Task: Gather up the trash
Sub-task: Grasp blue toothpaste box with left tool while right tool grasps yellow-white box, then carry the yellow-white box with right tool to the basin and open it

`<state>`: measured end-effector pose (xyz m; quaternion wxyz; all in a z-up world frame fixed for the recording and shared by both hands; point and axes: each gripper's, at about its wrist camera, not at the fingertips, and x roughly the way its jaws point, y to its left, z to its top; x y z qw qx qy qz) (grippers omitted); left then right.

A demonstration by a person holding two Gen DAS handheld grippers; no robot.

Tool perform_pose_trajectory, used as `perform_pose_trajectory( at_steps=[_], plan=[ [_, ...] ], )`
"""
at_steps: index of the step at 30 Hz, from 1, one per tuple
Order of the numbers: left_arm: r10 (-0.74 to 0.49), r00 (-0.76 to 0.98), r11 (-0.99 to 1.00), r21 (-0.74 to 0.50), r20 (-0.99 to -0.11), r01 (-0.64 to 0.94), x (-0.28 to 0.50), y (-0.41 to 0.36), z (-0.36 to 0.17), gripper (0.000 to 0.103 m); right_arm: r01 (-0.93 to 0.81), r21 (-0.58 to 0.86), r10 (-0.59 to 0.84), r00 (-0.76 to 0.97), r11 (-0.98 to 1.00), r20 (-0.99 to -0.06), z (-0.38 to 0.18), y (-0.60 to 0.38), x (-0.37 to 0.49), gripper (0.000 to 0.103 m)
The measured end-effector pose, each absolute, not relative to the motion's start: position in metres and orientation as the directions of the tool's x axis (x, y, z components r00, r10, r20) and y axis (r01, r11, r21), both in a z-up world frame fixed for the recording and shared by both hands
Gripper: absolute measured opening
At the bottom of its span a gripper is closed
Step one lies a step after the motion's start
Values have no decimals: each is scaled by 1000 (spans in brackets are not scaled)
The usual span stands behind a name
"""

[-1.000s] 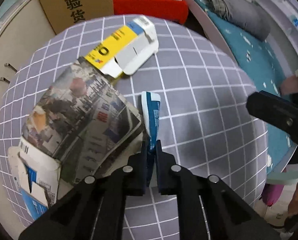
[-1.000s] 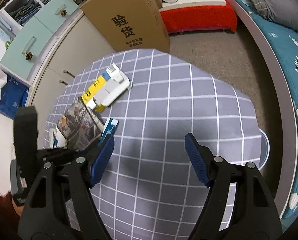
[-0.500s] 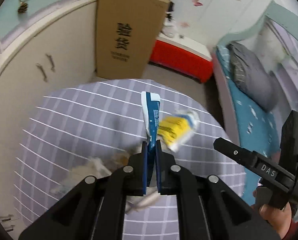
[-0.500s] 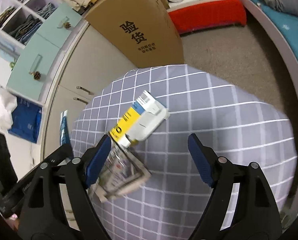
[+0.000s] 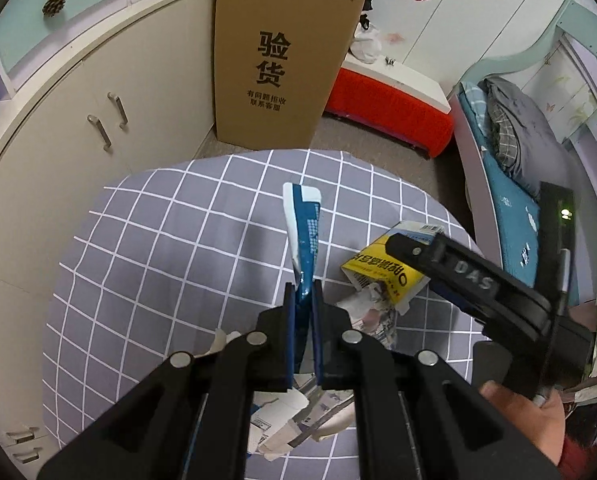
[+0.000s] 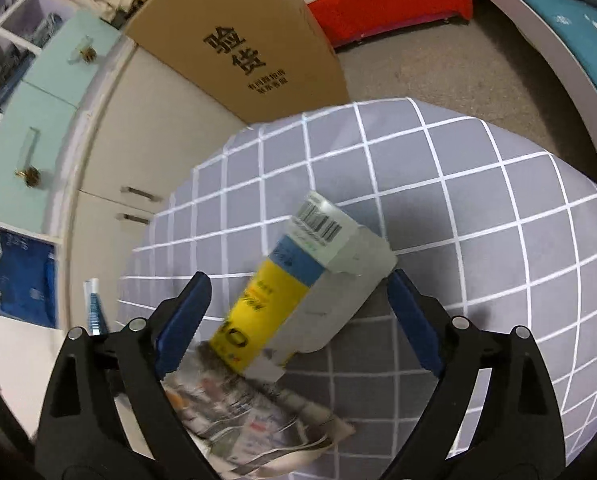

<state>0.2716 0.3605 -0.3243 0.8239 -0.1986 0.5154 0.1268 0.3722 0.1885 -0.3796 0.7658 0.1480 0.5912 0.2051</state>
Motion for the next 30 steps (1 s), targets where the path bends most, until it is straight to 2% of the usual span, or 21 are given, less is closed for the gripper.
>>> perform_pose_trajectory(
  at_steps=[1,2,4,6,9,21,30],
  plan=[
    [3,436,889,-197,-900,-413,272,361,-325,7,-148,467,489,221,872,-844,-379,189,372,74],
    [0,438,889,-200,-899,-412,272,362,-325,7,-163,471,497,207,867,-843,-379,188,373,65],
    [-4,443,890,-205,-896,-407,274,359,-323,7,-164,513,537,184,843,-823,-381,183,375,55],
    [-8,449,892,-209,-894,-401,276,356,-321,7,-182,512,540,179,840,-822,-378,177,375,54],
    [-28,458,895,-227,-889,-385,282,344,-316,7,-192,520,551,181,832,-815,-371,163,374,45],
    [-80,466,917,-248,-881,-313,287,259,-290,7,-211,558,593,176,802,-786,-331,67,348,44],
    [-142,487,932,-283,-862,-228,279,134,-262,7,-220,581,621,245,783,-744,-283,-51,320,45]
  ],
)
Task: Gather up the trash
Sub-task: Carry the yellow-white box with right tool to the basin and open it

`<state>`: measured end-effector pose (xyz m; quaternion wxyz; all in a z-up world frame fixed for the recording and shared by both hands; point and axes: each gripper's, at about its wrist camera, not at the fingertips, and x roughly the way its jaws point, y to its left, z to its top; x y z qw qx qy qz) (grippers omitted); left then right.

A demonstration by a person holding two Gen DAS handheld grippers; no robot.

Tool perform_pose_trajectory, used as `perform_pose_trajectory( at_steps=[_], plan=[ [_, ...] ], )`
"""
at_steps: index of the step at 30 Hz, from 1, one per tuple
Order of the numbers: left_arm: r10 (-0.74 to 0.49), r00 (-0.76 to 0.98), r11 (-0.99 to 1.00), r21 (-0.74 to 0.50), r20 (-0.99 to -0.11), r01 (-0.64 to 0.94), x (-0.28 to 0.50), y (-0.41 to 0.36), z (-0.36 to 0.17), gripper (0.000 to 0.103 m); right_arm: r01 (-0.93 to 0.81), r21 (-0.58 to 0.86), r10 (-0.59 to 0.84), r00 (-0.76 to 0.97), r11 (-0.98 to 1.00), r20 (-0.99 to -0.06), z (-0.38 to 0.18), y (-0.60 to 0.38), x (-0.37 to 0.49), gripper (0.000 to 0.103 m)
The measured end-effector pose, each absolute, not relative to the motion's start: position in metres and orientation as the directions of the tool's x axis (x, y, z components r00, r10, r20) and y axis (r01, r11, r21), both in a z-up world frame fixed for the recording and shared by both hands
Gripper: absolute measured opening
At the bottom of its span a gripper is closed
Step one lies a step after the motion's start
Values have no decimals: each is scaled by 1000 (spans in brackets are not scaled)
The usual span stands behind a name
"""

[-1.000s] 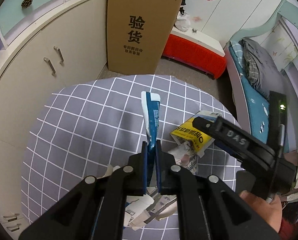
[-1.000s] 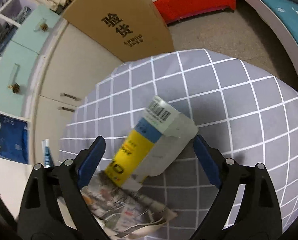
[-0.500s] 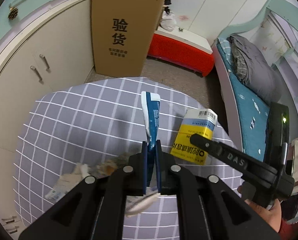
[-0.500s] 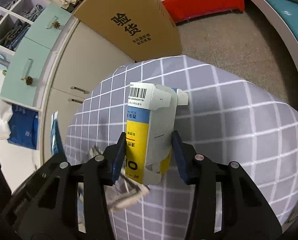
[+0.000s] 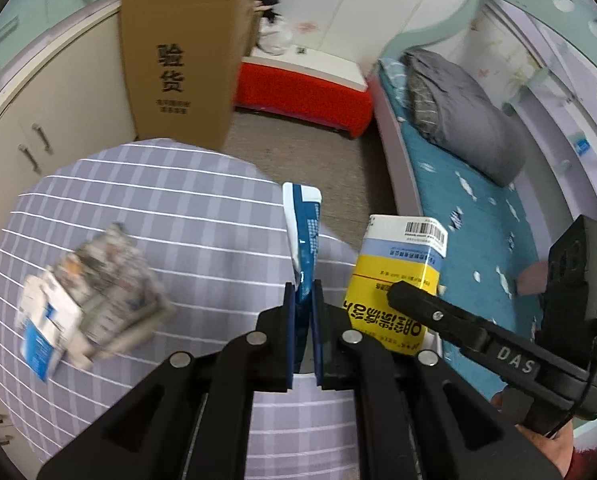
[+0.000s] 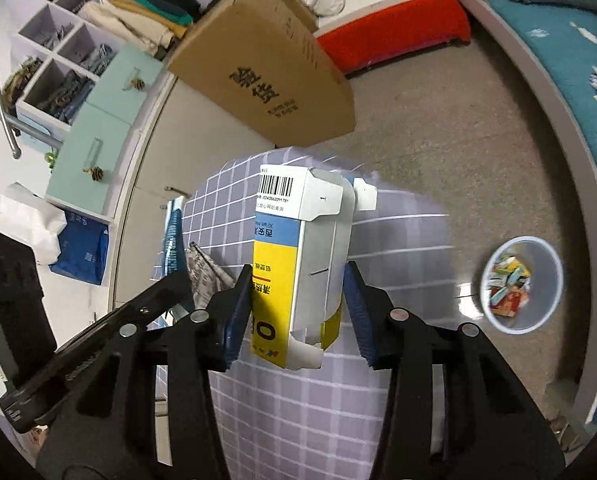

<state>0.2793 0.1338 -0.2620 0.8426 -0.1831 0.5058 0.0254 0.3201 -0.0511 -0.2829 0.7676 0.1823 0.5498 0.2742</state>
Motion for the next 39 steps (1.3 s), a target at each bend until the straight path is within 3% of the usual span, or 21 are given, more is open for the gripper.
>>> perform_pose_trajectory(
  at_steps=[16,27,30,31,39],
  plan=[
    [-255,453,960,-279,-854,13,287,-67,-247,7,-94,552,539,400,828,-741,-255,-258,287,45],
    [-248,432,968,-240,-867,75,296,-113,-245,7,-72,560,532,434,825,-727,-256,-303,292,48],
    [-242,427,970,-231,-871,77,298,-118,-246,7,-80,573,543,445,816,-712,-259,-309,296,56],
    [-239,424,971,-228,-873,78,299,-119,-247,7,-80,577,547,445,813,-710,-262,-309,298,65],
    [-238,410,971,-215,-881,103,305,-132,-248,7,-58,542,505,458,838,-732,-269,-321,297,72]
  ],
)
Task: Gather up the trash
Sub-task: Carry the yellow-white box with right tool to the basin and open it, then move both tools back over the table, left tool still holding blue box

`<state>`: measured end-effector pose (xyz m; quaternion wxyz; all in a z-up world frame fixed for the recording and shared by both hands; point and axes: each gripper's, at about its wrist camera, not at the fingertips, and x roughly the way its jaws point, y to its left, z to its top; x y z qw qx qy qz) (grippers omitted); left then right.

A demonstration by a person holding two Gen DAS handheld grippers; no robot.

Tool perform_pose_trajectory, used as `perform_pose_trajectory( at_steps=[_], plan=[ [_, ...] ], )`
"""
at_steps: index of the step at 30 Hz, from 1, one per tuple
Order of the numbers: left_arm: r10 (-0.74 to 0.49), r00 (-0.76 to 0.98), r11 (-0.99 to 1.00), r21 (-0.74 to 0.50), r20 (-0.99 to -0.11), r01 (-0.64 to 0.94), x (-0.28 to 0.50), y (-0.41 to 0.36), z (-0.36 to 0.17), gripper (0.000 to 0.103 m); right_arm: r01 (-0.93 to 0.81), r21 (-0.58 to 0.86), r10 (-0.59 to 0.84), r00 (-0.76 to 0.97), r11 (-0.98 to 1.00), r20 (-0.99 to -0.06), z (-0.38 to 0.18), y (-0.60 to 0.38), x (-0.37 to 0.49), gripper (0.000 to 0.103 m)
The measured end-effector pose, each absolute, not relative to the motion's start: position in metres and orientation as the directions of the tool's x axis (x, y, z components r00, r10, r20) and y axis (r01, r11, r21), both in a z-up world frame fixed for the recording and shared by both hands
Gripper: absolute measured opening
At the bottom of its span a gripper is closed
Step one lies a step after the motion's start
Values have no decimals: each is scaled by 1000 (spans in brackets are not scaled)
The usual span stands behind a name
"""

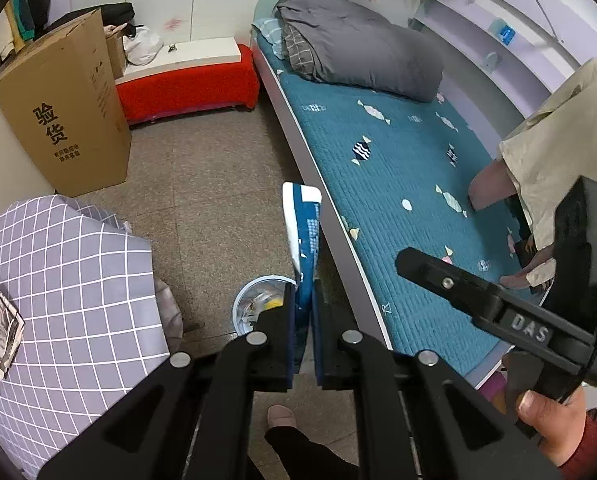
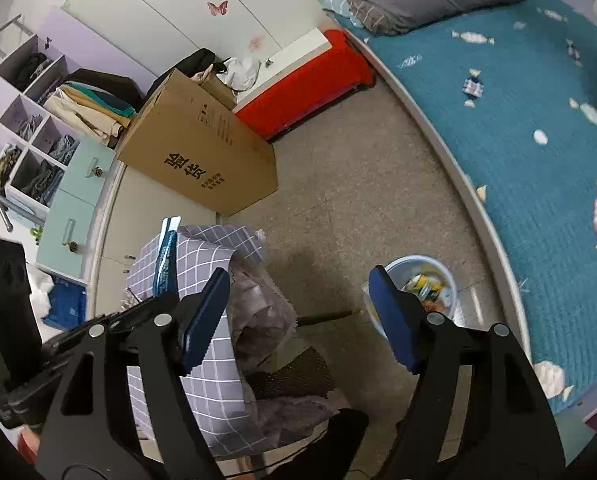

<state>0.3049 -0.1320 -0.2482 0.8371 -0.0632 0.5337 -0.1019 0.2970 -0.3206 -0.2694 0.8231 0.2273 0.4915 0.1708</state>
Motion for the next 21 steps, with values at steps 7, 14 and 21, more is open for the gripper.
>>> perform_pose_trajectory(
  at_steps=[7,14,21],
  plan=[
    [-258,403,965,-218,-878,142,311,-149,-247,7,-94,461,437,528,882,-728,-245,-326,283,76],
    [-279,401,958,-222,-872,184,316,-168,-246,8,-71,437,396,572,897,-719,-237,-343,275,76],
    [-304,404,948,-233,-863,216,322,-181,-241,8,-41,418,355,606,908,-712,-229,-355,272,76]
  ],
)
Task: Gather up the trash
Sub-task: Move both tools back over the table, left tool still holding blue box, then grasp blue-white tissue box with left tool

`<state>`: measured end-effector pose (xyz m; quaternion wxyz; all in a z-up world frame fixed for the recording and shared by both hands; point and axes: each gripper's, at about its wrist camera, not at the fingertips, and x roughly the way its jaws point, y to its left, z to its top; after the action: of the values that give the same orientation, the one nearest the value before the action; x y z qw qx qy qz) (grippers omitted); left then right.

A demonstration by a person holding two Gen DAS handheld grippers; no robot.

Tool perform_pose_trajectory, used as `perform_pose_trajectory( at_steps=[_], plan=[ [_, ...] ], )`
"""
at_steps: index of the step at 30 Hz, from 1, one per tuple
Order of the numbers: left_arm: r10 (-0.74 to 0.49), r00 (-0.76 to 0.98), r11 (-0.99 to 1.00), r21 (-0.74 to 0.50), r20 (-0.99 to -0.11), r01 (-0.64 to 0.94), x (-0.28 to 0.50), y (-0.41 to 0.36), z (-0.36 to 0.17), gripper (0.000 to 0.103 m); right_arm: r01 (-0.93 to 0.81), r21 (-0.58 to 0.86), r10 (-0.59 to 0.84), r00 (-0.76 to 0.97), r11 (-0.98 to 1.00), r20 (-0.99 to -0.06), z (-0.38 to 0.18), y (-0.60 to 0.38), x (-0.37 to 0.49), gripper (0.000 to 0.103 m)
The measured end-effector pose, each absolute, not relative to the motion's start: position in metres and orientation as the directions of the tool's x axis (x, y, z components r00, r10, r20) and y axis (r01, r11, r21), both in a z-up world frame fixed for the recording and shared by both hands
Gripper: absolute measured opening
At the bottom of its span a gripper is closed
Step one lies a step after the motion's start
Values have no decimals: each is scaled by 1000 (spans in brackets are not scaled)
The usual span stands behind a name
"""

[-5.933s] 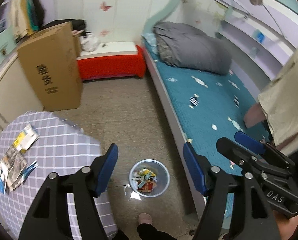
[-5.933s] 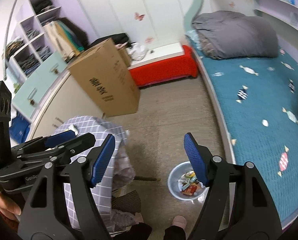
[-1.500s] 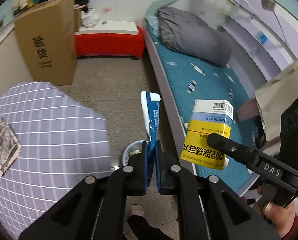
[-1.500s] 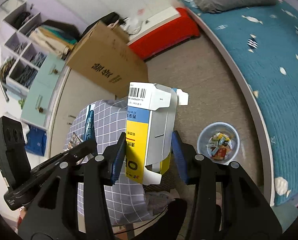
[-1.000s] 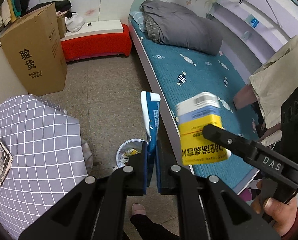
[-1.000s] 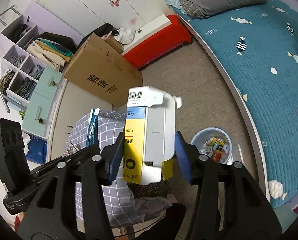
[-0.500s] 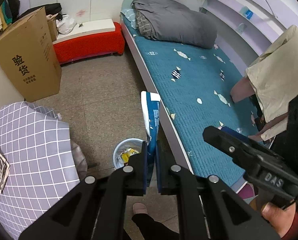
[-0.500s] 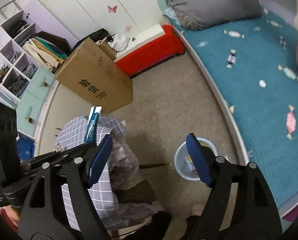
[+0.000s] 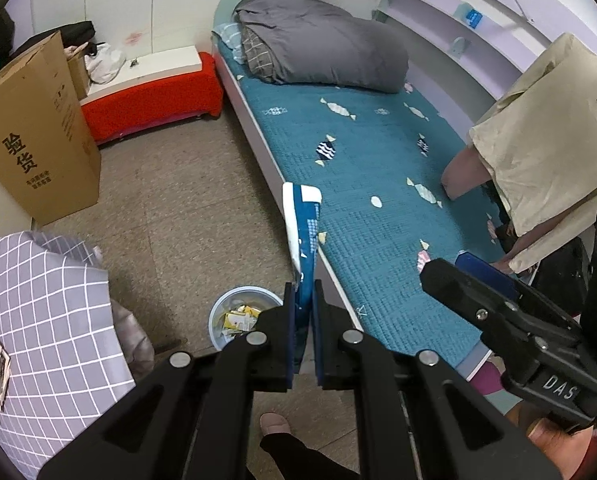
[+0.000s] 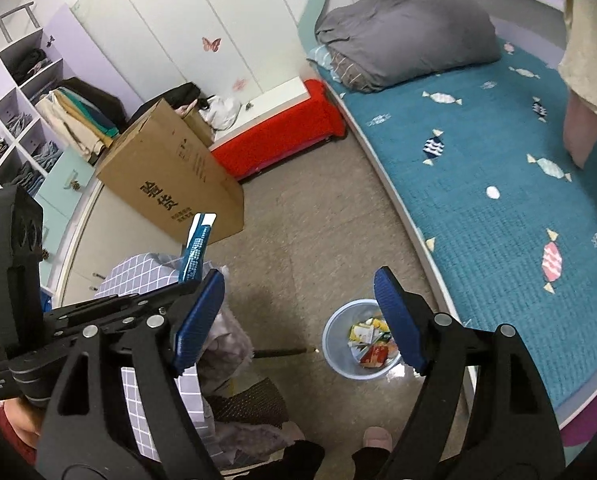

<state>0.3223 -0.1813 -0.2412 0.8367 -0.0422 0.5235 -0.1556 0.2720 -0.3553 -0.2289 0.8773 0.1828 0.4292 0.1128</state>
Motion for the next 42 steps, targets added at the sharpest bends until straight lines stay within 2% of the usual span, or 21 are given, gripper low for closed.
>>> perform_pose_trajectory(
  at_steps=[2,4,6,7,15,23,30,42],
  plan=[
    [-309,410,946,-234,-858,224,323,-183,-239,9,-25,428,352,612,903,-708,-228,-360,272,76],
    [-291,422,952,-217,-859,216,325,-185,-237,14,-18,426,344,621,904,-704,-227,-362,272,77],
    [-274,430,957,-202,-860,207,326,-185,-237,55,-15,421,338,625,907,-704,-225,-364,272,77],
    [-272,440,958,-199,-856,205,325,-185,-236,60,-16,416,333,628,909,-704,-225,-365,271,77],
    [-247,476,966,-180,-844,184,314,-178,-227,64,-47,390,327,641,920,-694,-216,-355,267,78],
    [-194,549,981,-162,-813,106,284,-147,-205,64,-165,360,375,652,918,-659,-196,-324,255,79],
    [-116,616,987,-162,-779,-19,247,-103,-186,64,-318,324,454,636,891,-624,-178,-277,240,80],
    [56,639,928,-196,-767,-316,166,23,-178,66,-579,330,632,457,745,-626,-173,-143,218,80]
  ],
)
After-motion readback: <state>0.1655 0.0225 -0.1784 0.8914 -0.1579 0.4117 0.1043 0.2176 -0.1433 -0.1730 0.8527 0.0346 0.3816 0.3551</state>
